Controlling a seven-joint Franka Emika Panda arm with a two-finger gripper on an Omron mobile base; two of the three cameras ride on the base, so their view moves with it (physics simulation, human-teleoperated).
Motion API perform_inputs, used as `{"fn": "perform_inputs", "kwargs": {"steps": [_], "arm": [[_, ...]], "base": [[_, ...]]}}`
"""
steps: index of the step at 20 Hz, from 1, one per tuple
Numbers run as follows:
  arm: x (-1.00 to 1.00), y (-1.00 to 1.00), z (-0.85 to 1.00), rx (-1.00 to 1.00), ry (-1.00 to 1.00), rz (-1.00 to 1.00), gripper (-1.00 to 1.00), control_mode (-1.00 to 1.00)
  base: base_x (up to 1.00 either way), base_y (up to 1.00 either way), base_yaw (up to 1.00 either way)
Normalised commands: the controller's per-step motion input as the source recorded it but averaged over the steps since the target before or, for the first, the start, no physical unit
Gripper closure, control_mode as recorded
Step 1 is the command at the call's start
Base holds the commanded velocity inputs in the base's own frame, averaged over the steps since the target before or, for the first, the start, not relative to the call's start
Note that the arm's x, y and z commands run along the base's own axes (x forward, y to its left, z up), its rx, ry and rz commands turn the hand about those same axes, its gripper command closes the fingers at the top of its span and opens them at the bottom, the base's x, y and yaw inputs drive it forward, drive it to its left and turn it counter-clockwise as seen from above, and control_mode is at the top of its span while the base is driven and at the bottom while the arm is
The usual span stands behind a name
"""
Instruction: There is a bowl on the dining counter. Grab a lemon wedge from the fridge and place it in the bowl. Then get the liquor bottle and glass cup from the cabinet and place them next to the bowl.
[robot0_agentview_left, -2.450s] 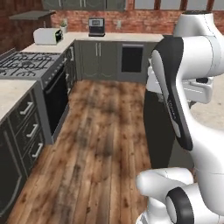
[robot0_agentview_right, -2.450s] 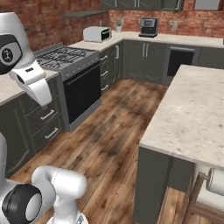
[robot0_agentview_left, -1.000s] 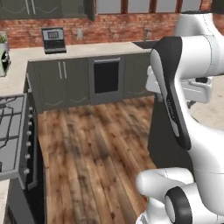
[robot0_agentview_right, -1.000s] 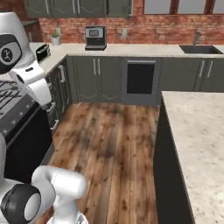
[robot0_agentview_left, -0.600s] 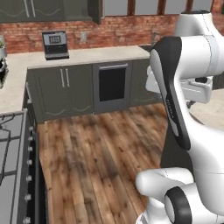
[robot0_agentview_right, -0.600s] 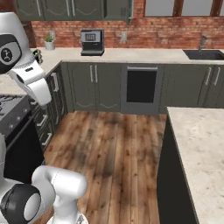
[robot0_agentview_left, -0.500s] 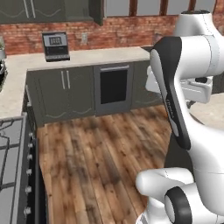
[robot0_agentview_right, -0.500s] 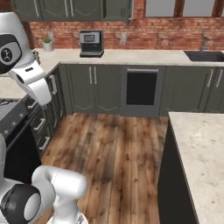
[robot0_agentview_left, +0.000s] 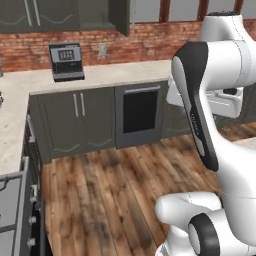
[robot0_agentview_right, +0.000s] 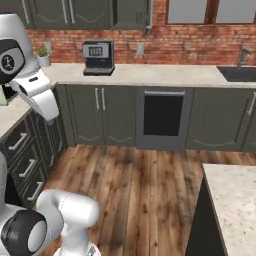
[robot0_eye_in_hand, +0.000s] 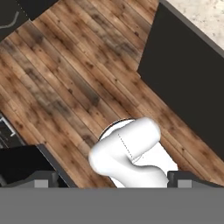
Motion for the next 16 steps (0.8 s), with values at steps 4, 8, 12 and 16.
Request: {"fn": "perform_inputs", "kwargs": {"steps": [4, 8, 12, 16], "arm": [[0.00, 0.00, 0.00, 0.00, 0.00, 0.00, -1.00, 1.00], [0.00, 0.00, 0.00, 0.00, 0.00, 0.00, -1.00, 1.00], [0.00, 0.00, 0.00, 0.00, 0.00, 0.00, -1.00, 1.00], [0.00, 0.00, 0.00, 0.00, 0.00, 0.00, -1.00, 1.00]], "base": [[1.00, 0.19, 0.00], [1.00, 0.22, 0.00], [1.00, 0.21, 0.00], [1.00, 0.26, 0.00]]}}
